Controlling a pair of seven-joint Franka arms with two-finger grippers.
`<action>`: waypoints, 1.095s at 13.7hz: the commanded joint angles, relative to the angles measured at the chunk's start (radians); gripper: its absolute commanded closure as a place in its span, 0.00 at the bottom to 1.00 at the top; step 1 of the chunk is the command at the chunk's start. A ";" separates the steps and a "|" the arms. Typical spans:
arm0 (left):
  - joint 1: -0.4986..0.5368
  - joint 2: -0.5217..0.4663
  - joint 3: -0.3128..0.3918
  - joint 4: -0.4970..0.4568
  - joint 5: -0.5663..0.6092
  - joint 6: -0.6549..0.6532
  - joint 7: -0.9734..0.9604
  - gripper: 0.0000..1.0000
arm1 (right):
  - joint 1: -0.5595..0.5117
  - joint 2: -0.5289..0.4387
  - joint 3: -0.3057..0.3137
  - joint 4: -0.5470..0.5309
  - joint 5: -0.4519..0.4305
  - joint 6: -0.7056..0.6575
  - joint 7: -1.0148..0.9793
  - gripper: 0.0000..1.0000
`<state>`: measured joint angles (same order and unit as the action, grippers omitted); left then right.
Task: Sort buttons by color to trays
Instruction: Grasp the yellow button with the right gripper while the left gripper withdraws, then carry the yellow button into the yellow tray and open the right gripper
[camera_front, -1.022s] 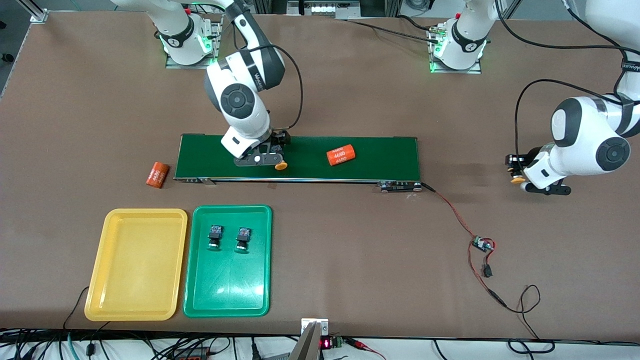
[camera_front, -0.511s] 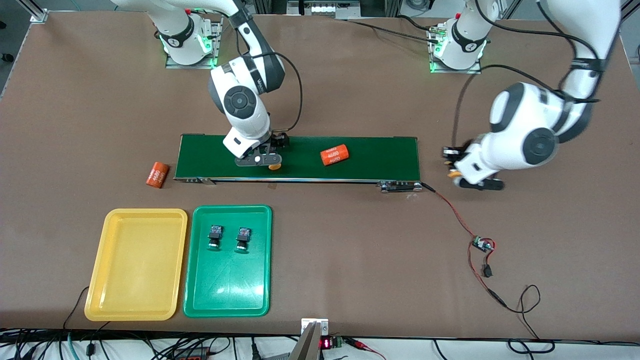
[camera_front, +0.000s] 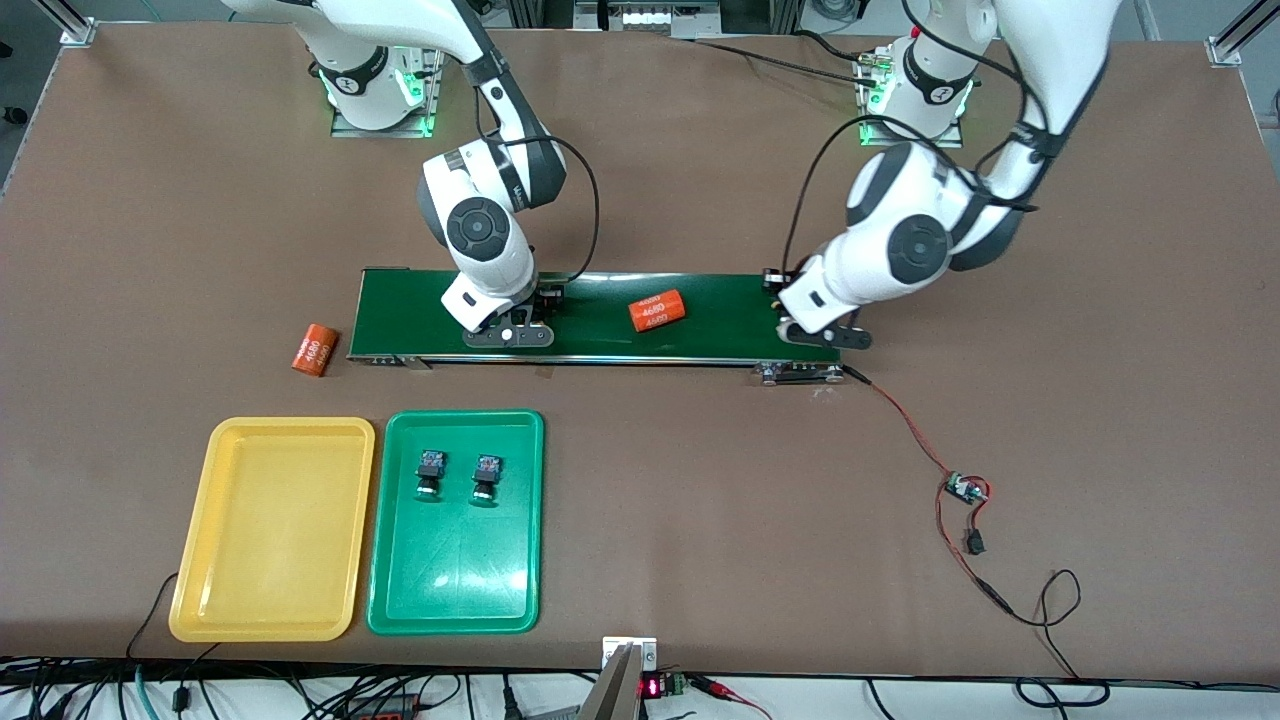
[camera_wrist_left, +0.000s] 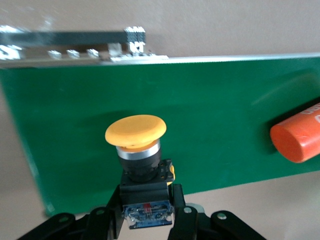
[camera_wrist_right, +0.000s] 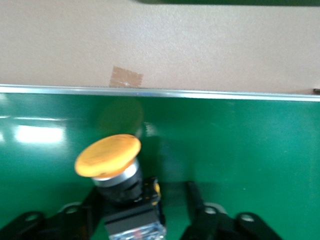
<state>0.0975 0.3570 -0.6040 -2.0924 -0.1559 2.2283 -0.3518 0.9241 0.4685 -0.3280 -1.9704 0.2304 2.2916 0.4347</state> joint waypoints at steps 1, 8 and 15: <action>0.007 -0.003 0.006 -0.018 -0.017 0.027 0.001 0.31 | -0.019 -0.022 0.004 0.014 0.003 -0.017 0.063 0.77; 0.022 -0.145 0.078 0.113 -0.004 -0.224 0.010 0.00 | -0.213 0.014 -0.032 0.262 -0.011 -0.176 0.075 0.80; -0.080 -0.302 0.318 0.192 0.206 -0.383 0.111 0.00 | -0.520 0.171 -0.034 0.436 -0.025 -0.187 -0.269 0.83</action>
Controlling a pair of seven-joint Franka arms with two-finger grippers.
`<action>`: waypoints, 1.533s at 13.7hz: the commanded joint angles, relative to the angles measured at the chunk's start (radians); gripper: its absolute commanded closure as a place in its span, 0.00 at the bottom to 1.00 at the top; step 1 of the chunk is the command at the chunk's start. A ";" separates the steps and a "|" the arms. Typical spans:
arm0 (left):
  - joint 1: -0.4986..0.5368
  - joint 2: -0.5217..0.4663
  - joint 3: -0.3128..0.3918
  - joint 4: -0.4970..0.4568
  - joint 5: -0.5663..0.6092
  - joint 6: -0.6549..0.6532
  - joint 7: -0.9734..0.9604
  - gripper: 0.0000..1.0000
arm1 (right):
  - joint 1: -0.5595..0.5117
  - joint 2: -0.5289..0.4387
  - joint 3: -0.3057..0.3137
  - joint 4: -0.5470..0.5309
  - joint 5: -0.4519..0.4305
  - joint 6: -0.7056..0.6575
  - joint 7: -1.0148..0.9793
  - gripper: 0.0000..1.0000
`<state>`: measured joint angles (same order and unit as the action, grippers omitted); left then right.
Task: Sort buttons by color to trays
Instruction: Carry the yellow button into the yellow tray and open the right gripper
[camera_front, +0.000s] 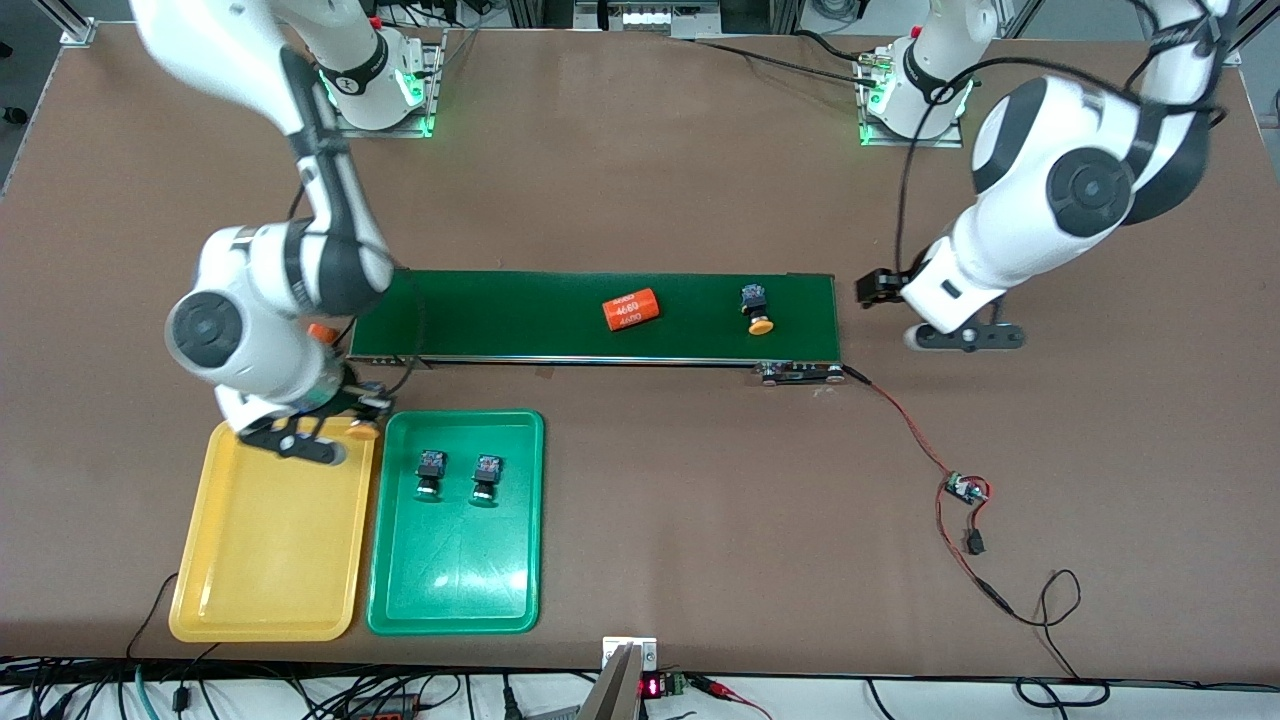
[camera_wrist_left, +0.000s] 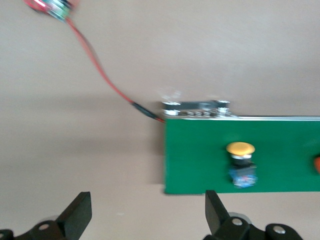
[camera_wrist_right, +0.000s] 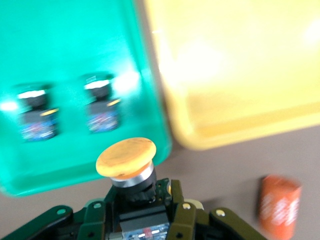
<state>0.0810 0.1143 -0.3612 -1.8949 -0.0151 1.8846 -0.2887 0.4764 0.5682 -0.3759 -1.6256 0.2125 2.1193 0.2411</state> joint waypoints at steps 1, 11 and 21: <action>-0.094 -0.080 0.123 -0.004 0.098 -0.053 0.086 0.00 | -0.099 0.099 0.014 0.114 -0.005 -0.015 -0.094 0.83; -0.089 -0.093 0.320 0.312 0.038 -0.394 0.232 0.00 | -0.156 0.306 0.015 0.231 -0.004 0.183 -0.111 0.82; -0.087 -0.130 0.360 0.252 0.064 -0.300 0.349 0.00 | -0.136 0.156 0.015 0.230 0.004 0.010 -0.115 0.00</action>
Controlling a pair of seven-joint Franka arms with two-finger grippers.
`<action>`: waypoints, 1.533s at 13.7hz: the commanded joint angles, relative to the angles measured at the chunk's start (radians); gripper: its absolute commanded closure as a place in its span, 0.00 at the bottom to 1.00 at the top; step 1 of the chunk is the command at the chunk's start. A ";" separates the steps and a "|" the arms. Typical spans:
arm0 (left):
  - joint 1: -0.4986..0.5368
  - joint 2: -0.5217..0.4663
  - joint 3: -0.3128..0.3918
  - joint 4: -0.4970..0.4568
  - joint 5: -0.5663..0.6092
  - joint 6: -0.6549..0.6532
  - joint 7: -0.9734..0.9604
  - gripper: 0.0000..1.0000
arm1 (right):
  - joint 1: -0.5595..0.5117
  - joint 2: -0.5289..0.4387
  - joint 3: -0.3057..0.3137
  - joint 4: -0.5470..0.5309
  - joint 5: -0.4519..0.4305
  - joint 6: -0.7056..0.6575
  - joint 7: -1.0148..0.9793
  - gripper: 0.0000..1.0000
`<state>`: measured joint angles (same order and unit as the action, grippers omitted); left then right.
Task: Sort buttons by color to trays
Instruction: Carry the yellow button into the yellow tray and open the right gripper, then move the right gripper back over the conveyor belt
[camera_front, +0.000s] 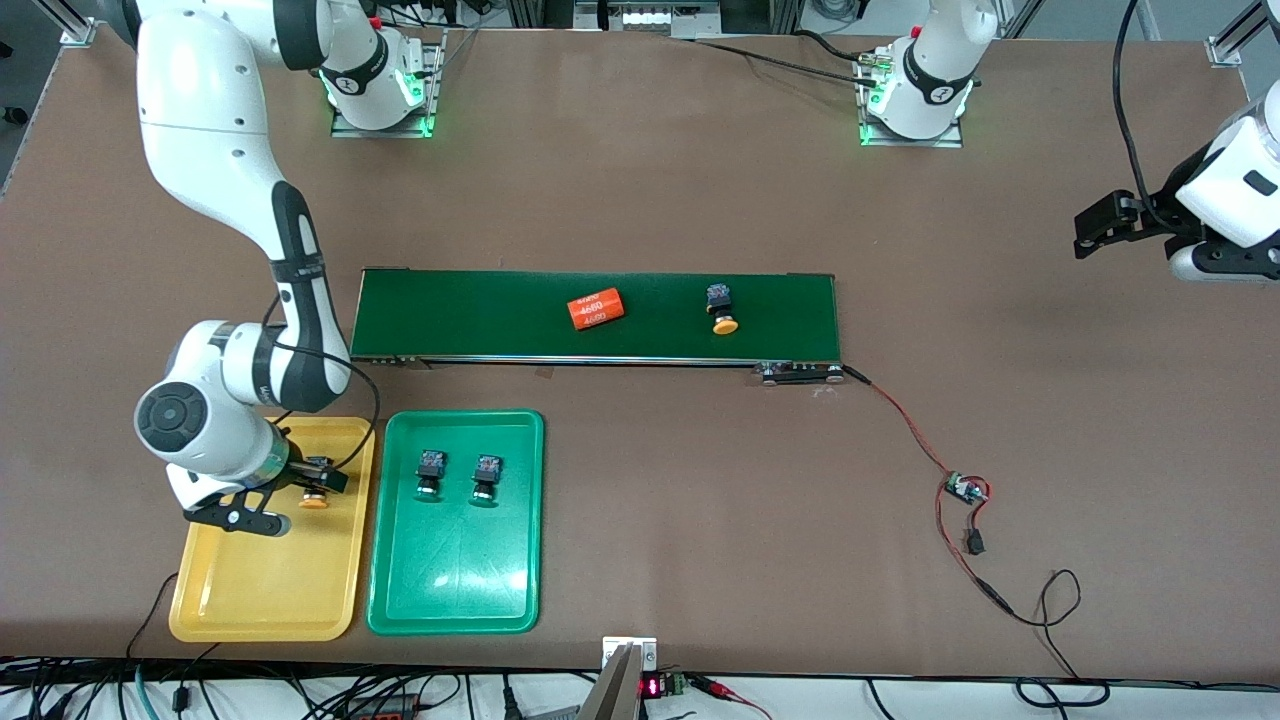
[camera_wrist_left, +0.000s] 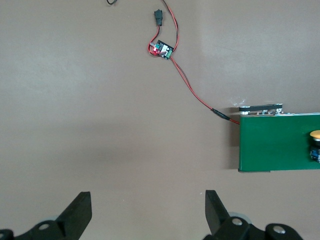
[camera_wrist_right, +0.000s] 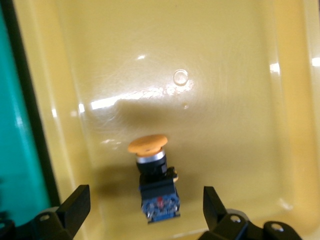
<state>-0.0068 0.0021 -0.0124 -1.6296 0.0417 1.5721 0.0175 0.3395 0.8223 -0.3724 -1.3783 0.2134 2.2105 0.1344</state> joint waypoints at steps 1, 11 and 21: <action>-0.001 -0.022 0.008 -0.012 0.007 0.000 0.039 0.00 | 0.003 -0.133 0.012 -0.016 0.004 -0.113 -0.007 0.00; 0.011 -0.002 0.008 0.033 0.004 0.020 0.032 0.00 | 0.027 -0.333 0.012 -0.031 -0.011 -0.394 0.016 0.00; 0.010 -0.004 0.000 0.033 0.006 0.017 0.032 0.00 | 0.093 -0.383 0.020 -0.079 -0.028 -0.463 0.083 0.00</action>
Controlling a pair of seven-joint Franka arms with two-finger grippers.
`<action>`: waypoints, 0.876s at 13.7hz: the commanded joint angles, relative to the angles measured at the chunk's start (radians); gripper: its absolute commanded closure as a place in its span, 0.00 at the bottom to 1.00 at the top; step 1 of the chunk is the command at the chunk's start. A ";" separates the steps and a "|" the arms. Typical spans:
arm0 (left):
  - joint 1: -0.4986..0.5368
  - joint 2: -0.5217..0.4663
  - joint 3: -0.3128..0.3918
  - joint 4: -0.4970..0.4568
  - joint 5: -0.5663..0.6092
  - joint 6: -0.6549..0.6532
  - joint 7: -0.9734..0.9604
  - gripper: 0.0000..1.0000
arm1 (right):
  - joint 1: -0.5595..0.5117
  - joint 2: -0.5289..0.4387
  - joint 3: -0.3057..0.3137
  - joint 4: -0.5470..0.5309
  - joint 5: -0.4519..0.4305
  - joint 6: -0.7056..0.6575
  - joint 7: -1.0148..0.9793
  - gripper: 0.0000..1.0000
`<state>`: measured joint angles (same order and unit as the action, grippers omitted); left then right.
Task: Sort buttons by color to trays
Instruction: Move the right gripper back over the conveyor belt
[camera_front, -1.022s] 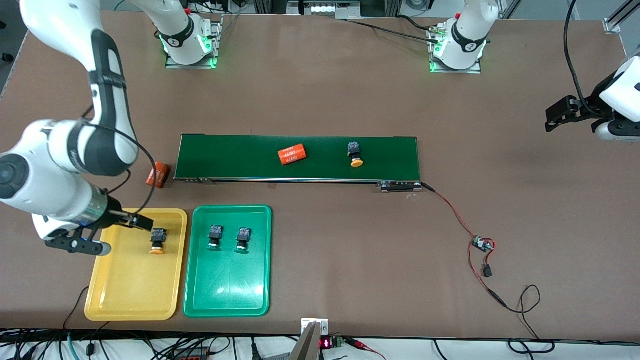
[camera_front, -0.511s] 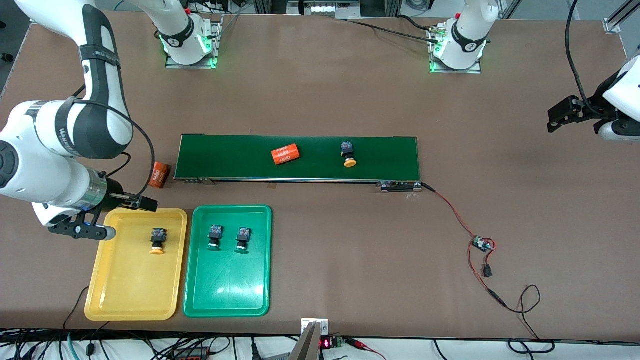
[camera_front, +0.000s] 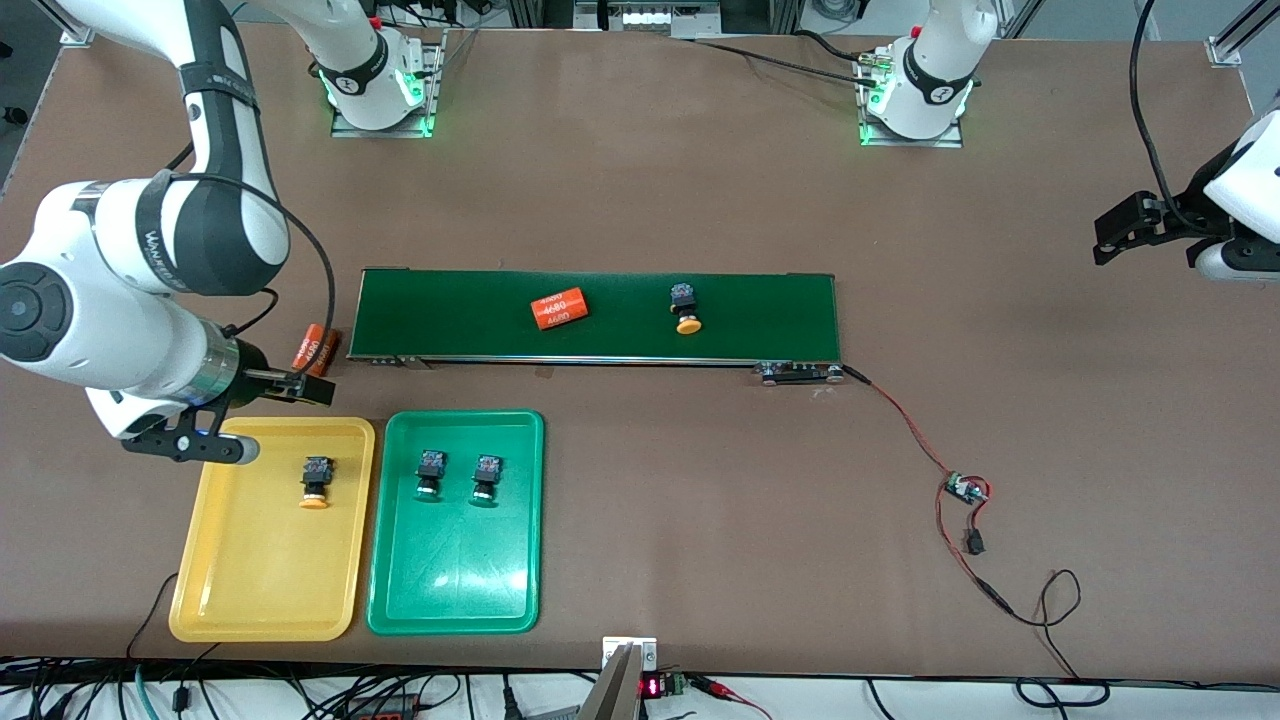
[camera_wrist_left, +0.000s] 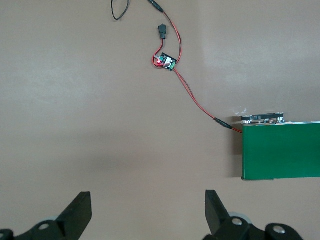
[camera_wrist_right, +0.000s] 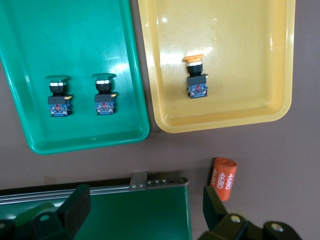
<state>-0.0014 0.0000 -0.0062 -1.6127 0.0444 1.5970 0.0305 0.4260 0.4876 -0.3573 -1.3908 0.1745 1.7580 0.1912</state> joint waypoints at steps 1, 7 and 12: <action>0.003 -0.002 -0.008 0.016 0.003 -0.008 0.017 0.00 | 0.014 -0.069 0.006 -0.095 0.013 -0.002 0.028 0.00; 0.004 -0.002 -0.003 0.016 0.003 -0.009 0.026 0.00 | 0.105 -0.136 0.003 -0.218 0.013 0.029 0.105 0.00; 0.004 -0.002 0.002 0.016 0.003 -0.009 0.023 0.00 | 0.158 -0.127 0.004 -0.232 0.014 0.055 0.106 0.00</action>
<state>-0.0010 -0.0001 -0.0054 -1.6125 0.0444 1.5970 0.0308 0.5457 0.3874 -0.3534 -1.5791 0.1808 1.7816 0.2822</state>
